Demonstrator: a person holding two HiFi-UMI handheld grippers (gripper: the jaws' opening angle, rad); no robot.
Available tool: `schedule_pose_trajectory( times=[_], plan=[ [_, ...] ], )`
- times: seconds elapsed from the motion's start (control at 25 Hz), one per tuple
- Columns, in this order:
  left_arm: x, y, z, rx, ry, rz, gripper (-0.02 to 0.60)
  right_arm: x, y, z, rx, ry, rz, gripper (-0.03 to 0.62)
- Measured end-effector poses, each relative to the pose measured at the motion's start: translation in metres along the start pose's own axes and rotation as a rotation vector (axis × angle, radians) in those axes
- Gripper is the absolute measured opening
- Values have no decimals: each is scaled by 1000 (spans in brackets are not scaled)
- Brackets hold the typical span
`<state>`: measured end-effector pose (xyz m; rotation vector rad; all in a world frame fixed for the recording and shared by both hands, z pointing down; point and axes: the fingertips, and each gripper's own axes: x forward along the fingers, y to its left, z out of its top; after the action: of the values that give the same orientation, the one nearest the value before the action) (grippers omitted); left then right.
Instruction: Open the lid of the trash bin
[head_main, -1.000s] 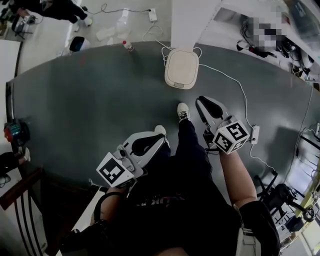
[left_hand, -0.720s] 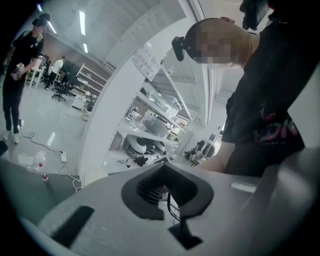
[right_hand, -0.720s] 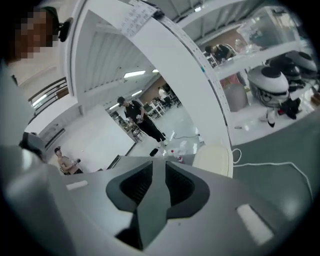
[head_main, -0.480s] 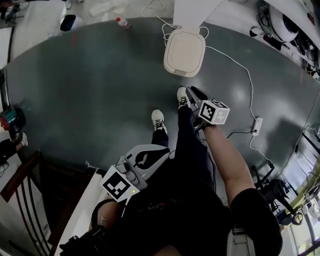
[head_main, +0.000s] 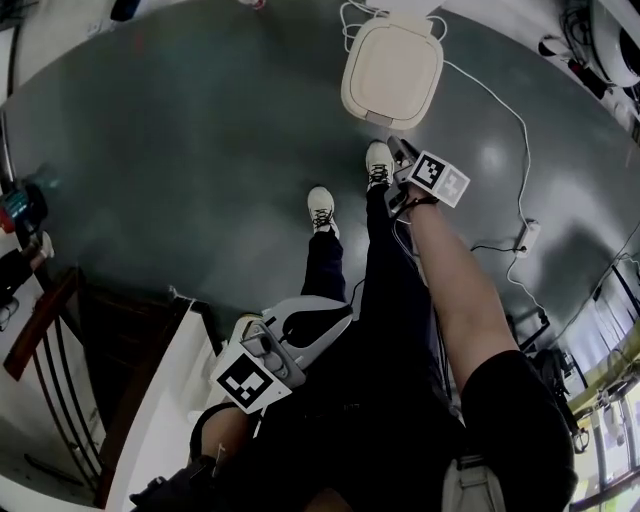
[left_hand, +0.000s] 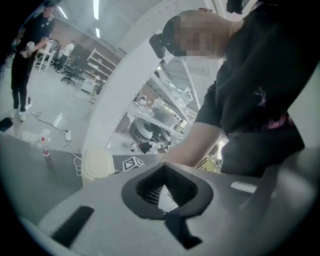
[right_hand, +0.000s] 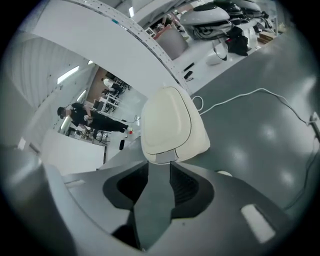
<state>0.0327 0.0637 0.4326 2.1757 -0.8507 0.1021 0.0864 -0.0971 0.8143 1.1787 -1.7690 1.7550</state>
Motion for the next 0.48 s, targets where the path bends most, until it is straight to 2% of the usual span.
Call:
schedule_pose_trajectory(
  times=[0.08, 0.2, 0.32, 0.48],
  plan=[
    [-1, 5, -14, -30, 33, 8, 0, 15, -8, -3, 48, 11, -16, 153],
    [-2, 12, -22, -57, 34, 21, 0, 31, -19, -7, 125, 15, -48, 161],
    [-2, 18, -35, -73, 58, 23, 0, 47, -30, -15, 163, 30, -89, 167],
    [-2, 22, -49, -87, 90, 27, 0, 64, -35, -24, 230, 36, -92, 169]
  ],
)
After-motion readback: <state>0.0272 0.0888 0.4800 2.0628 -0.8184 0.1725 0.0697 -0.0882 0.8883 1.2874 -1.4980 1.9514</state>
